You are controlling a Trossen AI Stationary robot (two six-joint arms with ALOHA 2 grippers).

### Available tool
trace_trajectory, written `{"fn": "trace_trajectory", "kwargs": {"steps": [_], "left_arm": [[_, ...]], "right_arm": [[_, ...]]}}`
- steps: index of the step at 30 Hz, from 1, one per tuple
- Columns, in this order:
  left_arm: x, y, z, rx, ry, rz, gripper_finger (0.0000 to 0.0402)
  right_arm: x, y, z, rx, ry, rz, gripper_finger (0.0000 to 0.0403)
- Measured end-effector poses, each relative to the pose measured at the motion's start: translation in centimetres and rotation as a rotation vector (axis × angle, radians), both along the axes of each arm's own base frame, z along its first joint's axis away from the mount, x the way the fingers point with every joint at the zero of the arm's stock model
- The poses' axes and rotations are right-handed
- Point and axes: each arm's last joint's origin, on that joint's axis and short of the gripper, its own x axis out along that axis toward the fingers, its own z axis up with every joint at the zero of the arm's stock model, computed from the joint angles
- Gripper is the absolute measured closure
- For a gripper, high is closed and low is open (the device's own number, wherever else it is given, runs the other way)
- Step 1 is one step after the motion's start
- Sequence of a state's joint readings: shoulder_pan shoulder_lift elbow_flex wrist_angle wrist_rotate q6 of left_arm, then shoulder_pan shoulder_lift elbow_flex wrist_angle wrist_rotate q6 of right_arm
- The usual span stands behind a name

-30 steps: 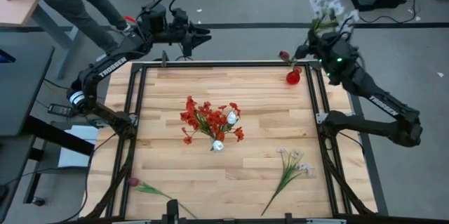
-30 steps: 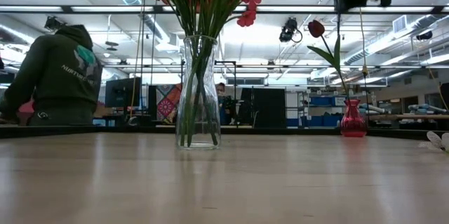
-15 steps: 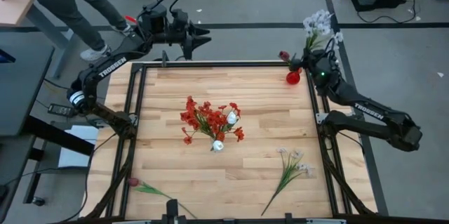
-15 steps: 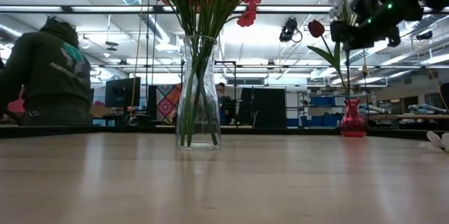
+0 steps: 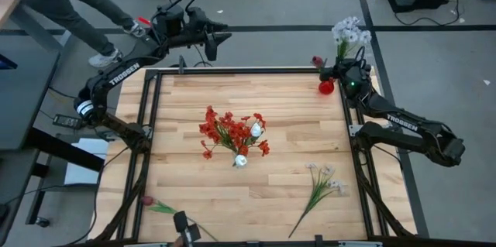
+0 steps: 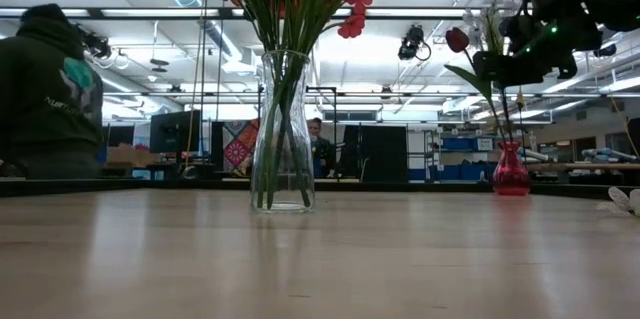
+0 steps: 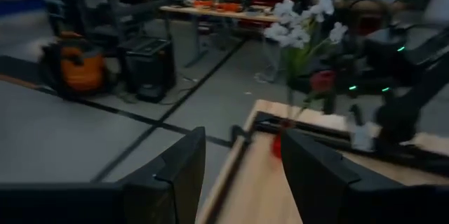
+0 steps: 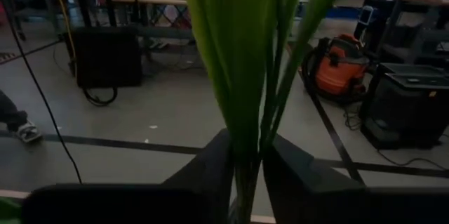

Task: Sort flowers into vase by color
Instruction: Put the top white flowers into the red vase

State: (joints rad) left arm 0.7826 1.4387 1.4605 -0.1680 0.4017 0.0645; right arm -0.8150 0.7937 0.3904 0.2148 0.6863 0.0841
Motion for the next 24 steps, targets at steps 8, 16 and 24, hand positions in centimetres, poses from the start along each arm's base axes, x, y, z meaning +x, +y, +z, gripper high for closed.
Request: {"fn": "trace_trajectory", "kwargs": {"steps": [8, 16, 24], "left_arm": [[0.0, 0.1, 0.0, 0.083, 0.036, 0.011, 0.0212], [-0.2, 0.2, -0.1, -0.008, 0.013, 0.031, 0.0212], [-1.1, 0.9, -0.9, -0.122, 0.043, 0.075, 0.0212]], "right_arm": [[0.0, 0.0, 0.0, 0.003, -0.012, 0.001, 0.0290], [0.1, 0.3, 0.2, 0.144, -0.211, 0.007, 0.0291], [-1.0, 0.3, -0.3, 0.504, -0.336, -0.055, 0.0250]]}}
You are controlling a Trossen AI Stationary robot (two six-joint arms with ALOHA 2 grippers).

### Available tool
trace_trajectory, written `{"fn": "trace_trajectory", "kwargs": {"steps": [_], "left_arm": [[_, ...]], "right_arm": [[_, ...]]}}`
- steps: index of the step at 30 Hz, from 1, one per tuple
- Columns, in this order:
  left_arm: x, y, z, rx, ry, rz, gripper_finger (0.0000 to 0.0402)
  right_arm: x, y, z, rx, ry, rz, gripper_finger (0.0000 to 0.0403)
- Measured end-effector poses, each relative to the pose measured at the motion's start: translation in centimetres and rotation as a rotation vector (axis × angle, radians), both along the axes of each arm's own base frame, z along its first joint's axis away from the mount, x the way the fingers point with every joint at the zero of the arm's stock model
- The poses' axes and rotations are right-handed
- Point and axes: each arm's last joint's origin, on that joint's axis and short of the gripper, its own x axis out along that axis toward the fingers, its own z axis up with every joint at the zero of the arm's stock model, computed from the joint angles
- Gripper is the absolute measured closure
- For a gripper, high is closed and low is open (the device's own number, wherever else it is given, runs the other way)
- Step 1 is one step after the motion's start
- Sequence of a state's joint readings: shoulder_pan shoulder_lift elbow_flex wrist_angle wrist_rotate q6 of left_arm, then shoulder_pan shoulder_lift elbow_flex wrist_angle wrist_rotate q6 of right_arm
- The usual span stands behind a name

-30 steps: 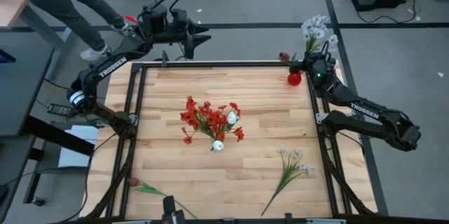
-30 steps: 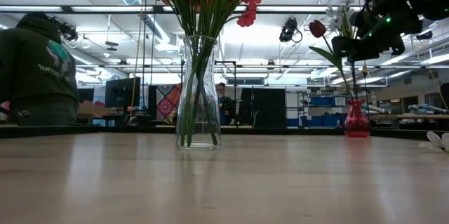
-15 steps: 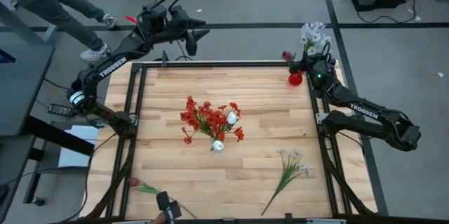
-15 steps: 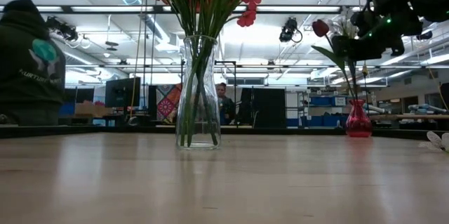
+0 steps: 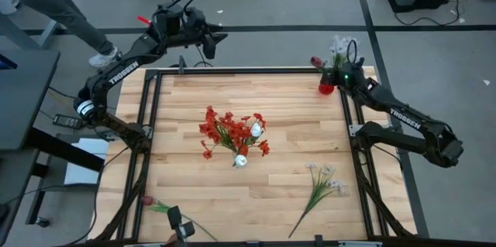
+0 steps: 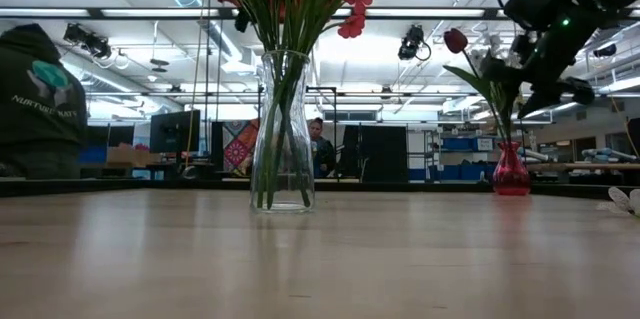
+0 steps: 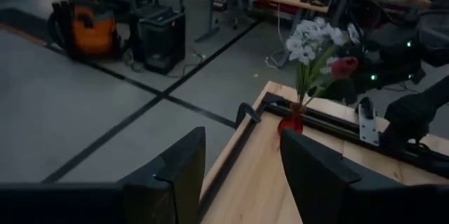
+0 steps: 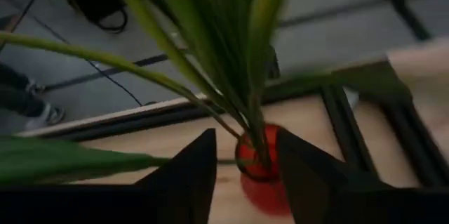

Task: Sort flowers into vase by color
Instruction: Put the top white flowers into the red vase, then put the dark red flower into the red vase

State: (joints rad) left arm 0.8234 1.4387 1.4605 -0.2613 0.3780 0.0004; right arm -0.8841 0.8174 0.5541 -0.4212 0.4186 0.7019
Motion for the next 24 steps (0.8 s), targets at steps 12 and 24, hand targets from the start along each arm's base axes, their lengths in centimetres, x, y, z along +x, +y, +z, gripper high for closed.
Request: {"fn": "trace_trajectory", "kwargs": {"steps": [12, 24], "left_arm": [[-0.5, 0.1, -1.2, -0.066, 0.104, 0.048, 0.0212], [-0.8, -0.1, -1.8, -0.072, 0.185, 0.050, 0.0212]], "right_arm": [[-0.8, 1.5, 2.4, 0.369, -0.246, -0.068, 0.0185], [0.6, 3.4, 2.4, 0.605, -0.361, 0.091, 0.0185]]}}
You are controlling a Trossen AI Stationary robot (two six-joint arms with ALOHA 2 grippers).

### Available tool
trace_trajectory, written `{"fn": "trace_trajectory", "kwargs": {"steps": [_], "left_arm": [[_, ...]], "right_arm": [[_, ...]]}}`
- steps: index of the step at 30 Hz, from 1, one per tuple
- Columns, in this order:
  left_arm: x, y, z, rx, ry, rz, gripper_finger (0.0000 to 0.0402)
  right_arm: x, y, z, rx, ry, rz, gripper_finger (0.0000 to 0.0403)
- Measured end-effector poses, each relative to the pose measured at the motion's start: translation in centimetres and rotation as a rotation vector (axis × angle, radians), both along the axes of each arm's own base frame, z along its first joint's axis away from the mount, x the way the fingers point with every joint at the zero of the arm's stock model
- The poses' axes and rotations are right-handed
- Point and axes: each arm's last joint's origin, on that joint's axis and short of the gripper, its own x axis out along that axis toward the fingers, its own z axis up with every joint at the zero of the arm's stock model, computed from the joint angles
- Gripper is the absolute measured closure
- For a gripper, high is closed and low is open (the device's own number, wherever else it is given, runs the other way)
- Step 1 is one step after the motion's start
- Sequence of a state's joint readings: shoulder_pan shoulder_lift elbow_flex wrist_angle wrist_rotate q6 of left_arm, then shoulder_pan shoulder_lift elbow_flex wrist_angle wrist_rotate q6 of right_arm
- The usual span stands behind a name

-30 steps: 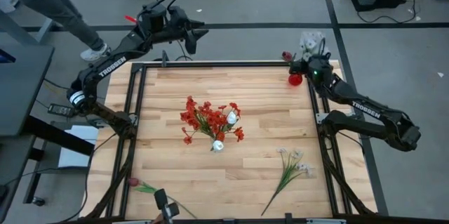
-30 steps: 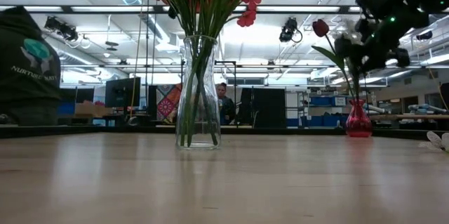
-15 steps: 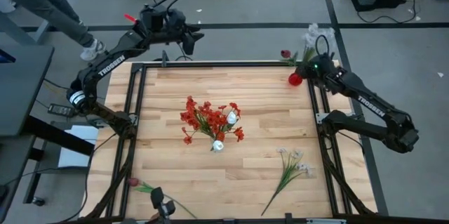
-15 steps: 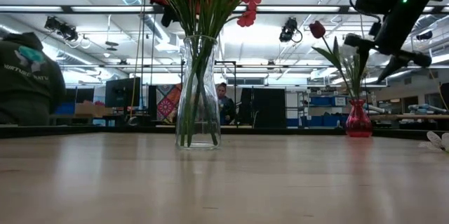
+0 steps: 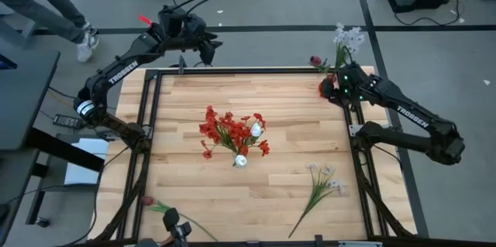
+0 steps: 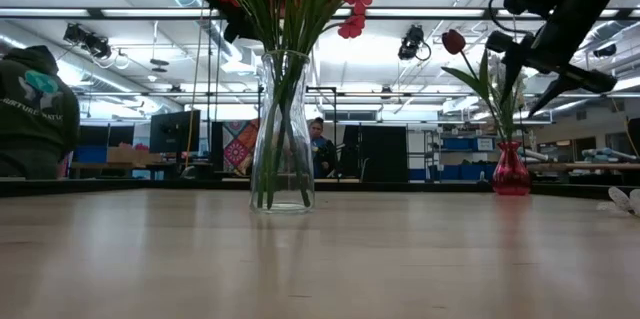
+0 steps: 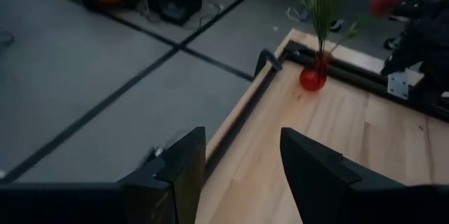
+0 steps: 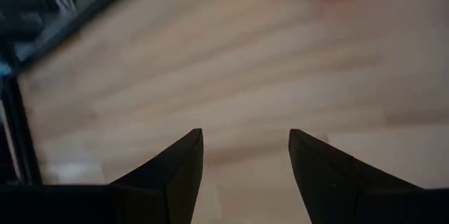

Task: Sort flowers into vase by color
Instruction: Put the dark red flower into the red vase

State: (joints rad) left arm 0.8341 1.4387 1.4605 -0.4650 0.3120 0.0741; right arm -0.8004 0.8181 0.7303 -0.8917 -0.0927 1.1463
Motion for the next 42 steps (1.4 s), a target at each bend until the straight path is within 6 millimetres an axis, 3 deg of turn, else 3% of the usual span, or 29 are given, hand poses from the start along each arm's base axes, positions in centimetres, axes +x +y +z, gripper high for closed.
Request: {"fn": "trace_trajectory", "kwargs": {"steps": [14, 34, 37, 42], "left_arm": [[-0.2, -0.2, -0.6, -0.052, 0.049, 0.003, 0.0212], [-0.7, -0.9, -1.9, -0.167, 0.160, 0.007, 0.0212], [-0.6, -1.4, -3.3, -0.224, 0.199, -0.012, 0.0212], [-1.3, -3.4, -8.9, -0.480, 0.234, 0.018, 0.0221]], "right_arm": [[1.8, 2.3, -0.2, 0.265, -0.136, 0.208, 0.0186], [5.5, 4.8, -2.2, 0.436, 0.003, 0.322, 0.0186], [5.7, 4.8, -2.4, 0.438, 0.010, 0.330, 0.0186], [6.3, 4.7, -2.8, 0.402, 0.032, 0.376, 0.0186]]}}
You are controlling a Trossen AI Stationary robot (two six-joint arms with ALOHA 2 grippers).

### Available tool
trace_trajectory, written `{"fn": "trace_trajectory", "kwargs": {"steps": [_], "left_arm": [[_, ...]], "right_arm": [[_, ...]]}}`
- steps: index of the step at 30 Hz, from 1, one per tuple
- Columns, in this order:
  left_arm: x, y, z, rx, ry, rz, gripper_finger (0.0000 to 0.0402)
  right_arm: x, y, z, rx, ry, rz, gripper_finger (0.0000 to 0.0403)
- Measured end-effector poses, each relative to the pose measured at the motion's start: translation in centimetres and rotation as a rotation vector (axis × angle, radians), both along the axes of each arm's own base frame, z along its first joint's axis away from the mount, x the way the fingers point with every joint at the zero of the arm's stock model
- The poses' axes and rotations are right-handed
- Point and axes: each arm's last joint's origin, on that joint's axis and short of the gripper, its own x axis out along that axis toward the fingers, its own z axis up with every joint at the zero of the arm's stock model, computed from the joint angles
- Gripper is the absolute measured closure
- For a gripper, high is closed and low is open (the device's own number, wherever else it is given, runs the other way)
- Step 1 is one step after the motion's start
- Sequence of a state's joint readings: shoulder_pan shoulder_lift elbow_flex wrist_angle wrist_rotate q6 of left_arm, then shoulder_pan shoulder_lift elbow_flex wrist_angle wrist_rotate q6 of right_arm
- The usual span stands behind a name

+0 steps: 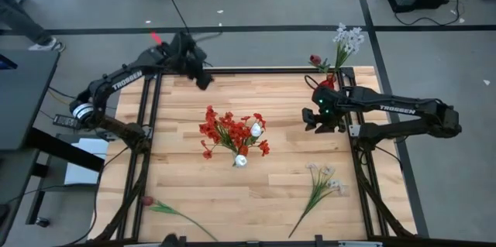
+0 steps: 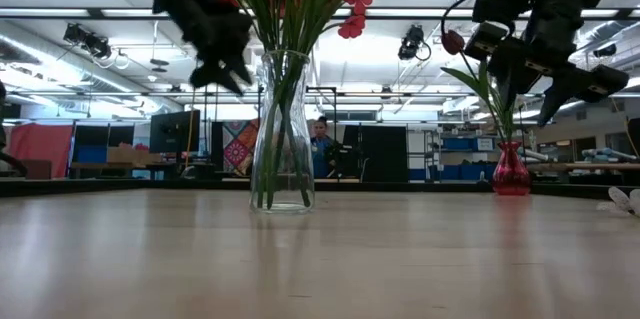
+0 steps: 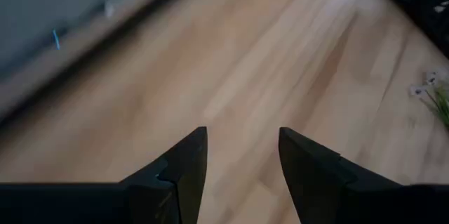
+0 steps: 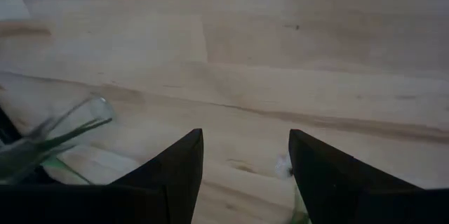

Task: Sort flowers into vase by color
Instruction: Put the dark red flower into the red vase

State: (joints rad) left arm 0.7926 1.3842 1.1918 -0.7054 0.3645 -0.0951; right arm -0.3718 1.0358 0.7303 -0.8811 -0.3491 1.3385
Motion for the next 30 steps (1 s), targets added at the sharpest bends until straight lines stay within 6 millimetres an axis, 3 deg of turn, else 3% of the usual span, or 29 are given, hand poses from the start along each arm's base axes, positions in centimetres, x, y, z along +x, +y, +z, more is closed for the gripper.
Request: {"fn": "trace_trajectory", "kwargs": {"steps": [5, 10, 22, 27, 30], "left_arm": [[-0.9, -4.0, -5.5, -0.195, 0.125, 0.128, 0.0237], [-1.7, -8.5, -8.1, -0.319, 0.215, 0.244, 0.0252], [-1.5, -18.2, -7.5, -0.557, 0.296, 0.449, 0.0258], [-1.7, -22.2, -7.5, -0.600, 0.342, 0.388, 0.0258], [-2.3, -24.5, -7.6, -0.537, 0.390, 0.209, 0.0258]], "right_arm": [[0.5, -0.1, -0.5, -0.044, 0.015, 0.085, 0.0186], [0.9, -0.4, -1.3, -0.083, 0.028, 0.201, 0.0186], [1.8, -0.8, -2.7, -0.151, 0.051, 0.407, 0.0186], [2.1, -1.0, -3.1, -0.194, 0.067, 0.459, 0.0186], [2.2, -1.1, -3.3, -0.209, 0.074, 0.481, 0.0186]]}}
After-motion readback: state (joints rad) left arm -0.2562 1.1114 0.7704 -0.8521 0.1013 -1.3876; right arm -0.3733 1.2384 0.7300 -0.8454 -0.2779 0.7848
